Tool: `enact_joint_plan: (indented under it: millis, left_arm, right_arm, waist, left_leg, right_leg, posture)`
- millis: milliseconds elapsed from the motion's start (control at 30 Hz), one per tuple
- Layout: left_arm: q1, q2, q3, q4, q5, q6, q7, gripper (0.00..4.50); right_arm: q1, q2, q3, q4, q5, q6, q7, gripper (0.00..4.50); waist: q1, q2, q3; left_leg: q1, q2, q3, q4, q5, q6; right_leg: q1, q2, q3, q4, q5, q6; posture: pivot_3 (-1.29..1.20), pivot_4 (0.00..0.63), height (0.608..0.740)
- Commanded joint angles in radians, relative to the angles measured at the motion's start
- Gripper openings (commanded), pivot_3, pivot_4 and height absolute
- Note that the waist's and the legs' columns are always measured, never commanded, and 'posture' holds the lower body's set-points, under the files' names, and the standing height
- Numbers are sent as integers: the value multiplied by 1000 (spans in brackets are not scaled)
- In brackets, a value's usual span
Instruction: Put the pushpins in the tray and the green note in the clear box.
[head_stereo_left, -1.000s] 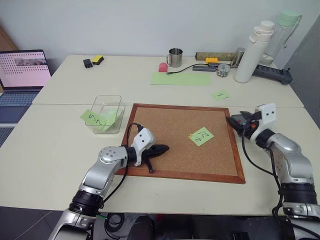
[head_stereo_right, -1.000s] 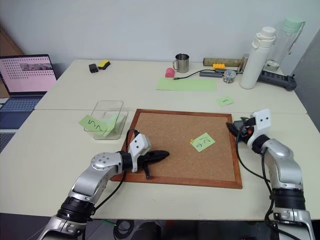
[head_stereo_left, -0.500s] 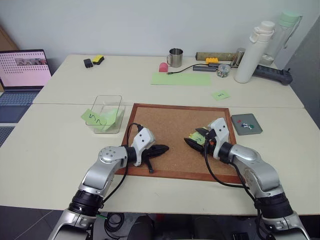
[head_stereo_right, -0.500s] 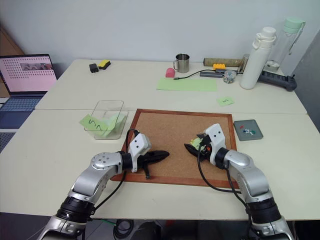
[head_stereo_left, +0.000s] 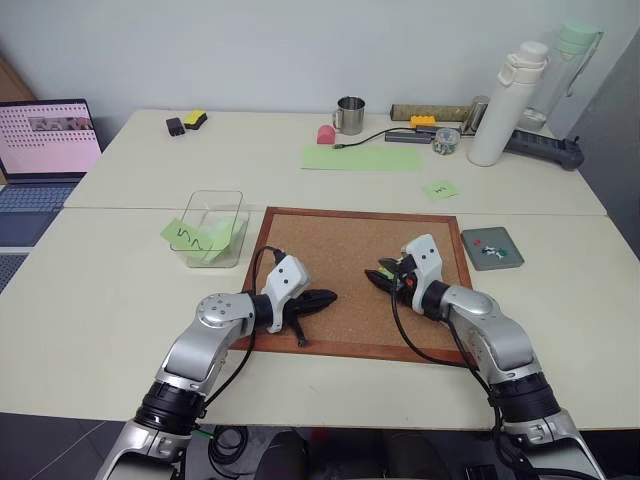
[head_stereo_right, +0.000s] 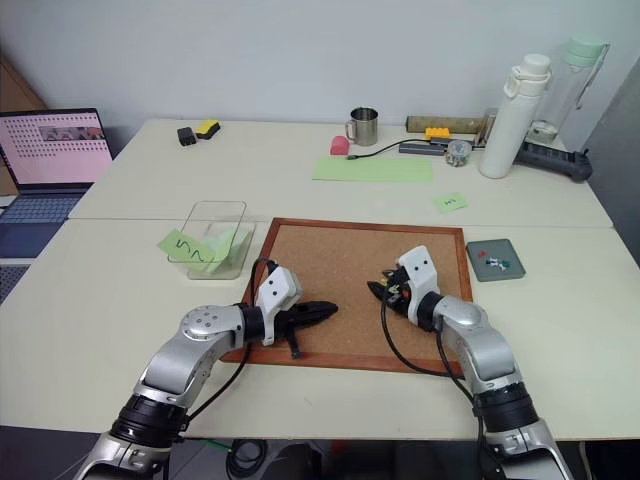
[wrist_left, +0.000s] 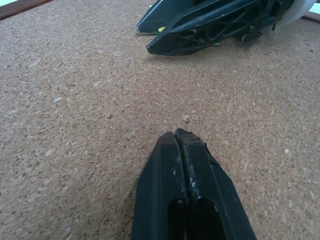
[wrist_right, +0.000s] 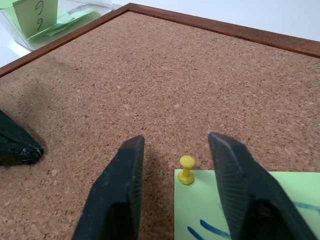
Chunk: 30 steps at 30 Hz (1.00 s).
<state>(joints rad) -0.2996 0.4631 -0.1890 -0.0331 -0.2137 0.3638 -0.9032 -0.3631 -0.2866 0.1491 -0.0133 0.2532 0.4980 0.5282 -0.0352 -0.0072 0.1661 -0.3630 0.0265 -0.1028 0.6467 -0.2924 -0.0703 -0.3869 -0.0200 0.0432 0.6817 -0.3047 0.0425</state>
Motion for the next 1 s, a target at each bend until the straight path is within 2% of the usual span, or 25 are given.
enact_joint_plan:
  millis: [33, 200, 400, 667, 767, 933, 1000]
  left_arm:
    - [14, 9, 3, -27, -2, 8, 7, 0]
    - [13, 8, 2, -26, -3, 10, 11, 0]
    - [11, 10, -1, -20, -5, 7, 8, 0]
    - [4, 7, 13, -5, -18, -10, 0, 0]
    - [-19, -19, 57, -13, -87, 38, 1, 476]
    - [-103, -89, 206, -46, -332, 253, 32, 1513]
    - [-131, -94, 237, -41, -384, 303, 31, 1829]
  right_arm:
    - [-14, 4, -6, -1, -7, -23, 11, 1112]
    - [-17, -1, -19, 0, -5, -34, 9, 28]
    - [-24, 10, -52, -82, 17, -59, 0, 28]
    - [-20, -138, -21, -219, -81, -144, 49, 28]
    - [-16, -180, -10, -222, -106, -173, 73, 0]
    - [-1, -289, 51, -217, -192, -309, 181, 0]
    - [6, -326, 68, -216, -207, -365, 224, 0]
  waist:
    - [0, 0, 0]
    - [0, 0, 0]
    - [0, 0, 0]
    - [1, 0, 0]
    - [1, 0, 0]
    - [2, -1, 1]
    - [1, -2, 2]
  left_leg:
    - [0, 0, 0, 0, 0, 0]
    - [0, 0, 0, 0, 0, 0]
    - [0, 0, 0, 0, 0, 0]
    - [-1, 0, 0, 0, 0, 0]
    - [-1, 0, 0, 0, 0, 0]
    - [-1, 0, 0, 1, 0, 0]
    - [-2, 0, 0, 1, 0, 0]
  right_leg:
    - [0, 0, 0, 0, 0, 0]
    - [0, 0, 0, 0, 0, 0]
    - [0, 0, 0, 0, 0, 0]
    - [0, 0, 0, 0, 0, 0]
    - [0, 0, 0, 0, 0, 0]
    - [0, 0, -1, 0, 0, 0]
    - [0, 0, -1, -1, 0, 0]
  posture:
    - [0, 150, 740]
    - [0, 150, 740]
    - [0, 150, 740]
    - [0, 150, 740]
    - [0, 150, 740]
    - [0, 150, 740]
    - [0, 150, 740]
